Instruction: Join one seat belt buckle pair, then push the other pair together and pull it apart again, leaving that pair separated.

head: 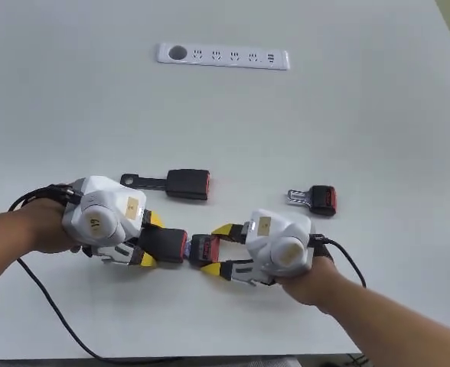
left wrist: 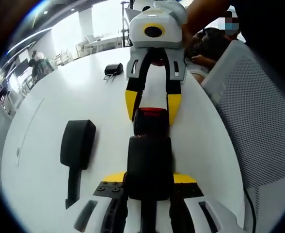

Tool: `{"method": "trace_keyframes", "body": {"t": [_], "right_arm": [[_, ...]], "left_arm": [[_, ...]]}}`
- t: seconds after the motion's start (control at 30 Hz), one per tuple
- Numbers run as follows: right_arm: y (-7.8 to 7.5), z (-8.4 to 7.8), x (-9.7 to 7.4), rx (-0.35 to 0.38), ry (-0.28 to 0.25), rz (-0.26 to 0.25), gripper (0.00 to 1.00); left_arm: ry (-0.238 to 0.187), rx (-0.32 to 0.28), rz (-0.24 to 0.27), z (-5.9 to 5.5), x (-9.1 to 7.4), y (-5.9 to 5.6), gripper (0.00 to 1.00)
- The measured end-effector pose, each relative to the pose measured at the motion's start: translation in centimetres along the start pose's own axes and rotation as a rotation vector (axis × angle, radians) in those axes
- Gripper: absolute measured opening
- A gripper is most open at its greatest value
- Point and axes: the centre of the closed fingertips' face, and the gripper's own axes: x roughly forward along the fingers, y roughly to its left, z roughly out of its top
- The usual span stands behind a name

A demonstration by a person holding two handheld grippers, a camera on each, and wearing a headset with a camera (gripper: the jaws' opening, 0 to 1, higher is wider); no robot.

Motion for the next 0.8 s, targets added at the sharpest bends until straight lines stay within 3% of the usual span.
{"method": "trace_keyframes", "body": {"t": [0.5,0.67,0.8], "right_arm": [[-0.10,-0.02,0.02,-0.005,0.001,-0.002,0.32],[-0.13,-0.01,0.08,0.021,0.013,-0.005,0.33],[-0.08,-0.04,0.04,0.007,0.024,-0.006,0.32]], "left_arm": [[-0.007,0.012,-0.010,0.04,-0.12,-0.02,0.33],[0.022,0.018,-0.016,0.24,-0.08,0.04,0.33],[-0.001,0.012,-0.016,0.11,-0.23,0.01,0.33]]}}
